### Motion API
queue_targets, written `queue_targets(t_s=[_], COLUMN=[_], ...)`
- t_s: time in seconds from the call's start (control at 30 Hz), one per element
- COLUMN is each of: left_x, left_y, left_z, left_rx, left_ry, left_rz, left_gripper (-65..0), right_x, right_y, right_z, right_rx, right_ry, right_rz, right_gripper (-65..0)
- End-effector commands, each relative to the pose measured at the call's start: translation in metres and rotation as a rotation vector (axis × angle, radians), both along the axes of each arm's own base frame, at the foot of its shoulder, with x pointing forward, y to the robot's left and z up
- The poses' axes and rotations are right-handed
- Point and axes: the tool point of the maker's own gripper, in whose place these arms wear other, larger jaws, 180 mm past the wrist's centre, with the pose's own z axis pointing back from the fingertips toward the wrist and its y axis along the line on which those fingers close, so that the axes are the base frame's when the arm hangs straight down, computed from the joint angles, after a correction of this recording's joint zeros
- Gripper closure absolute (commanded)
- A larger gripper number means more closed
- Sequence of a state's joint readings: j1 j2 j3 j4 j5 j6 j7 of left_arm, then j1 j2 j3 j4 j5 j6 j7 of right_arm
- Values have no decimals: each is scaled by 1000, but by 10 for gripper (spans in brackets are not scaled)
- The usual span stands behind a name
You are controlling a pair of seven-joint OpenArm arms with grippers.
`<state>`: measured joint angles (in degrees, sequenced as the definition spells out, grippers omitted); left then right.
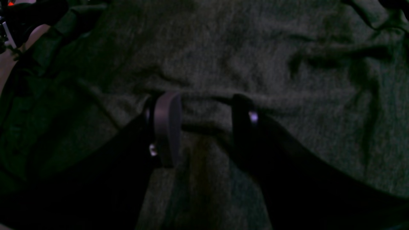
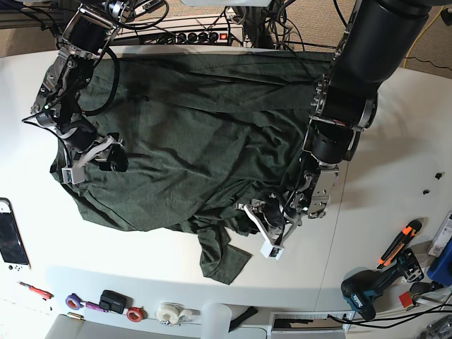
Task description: Layout the t-shirt on the table in an organized manner, then fold the t-shirt properly
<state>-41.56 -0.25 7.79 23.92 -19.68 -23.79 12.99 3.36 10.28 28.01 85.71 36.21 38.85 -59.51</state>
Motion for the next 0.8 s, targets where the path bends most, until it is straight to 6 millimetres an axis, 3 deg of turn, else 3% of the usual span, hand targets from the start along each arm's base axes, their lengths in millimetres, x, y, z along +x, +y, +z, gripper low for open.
queue_targets(t_s=[0.0,0.2,0.37,0.57,0.77], left_x=[16,20,35,55,64], left_y=[-4,-4,3,32,67], left_z=[24,30,50,85,92], left_rx=[-25,-39,-42,-56,-31], left_ry=[-60,-90,-146,-189,-196], left_rz=[1,14,26,29,70], left_gripper=[-20,0,0,0,0], right_x=[11,11,11,11,11], right_y=[-3,-3,-3,-3,-3], right_z=[19,20,20,19,19], right_rx=[2,2,2,2,2], right_ry=[-71,-73,-74,-73,-73], right_rz=[-1,-2,-2,-2,-2], right_gripper=[-260,-260,-260,-260,-260])
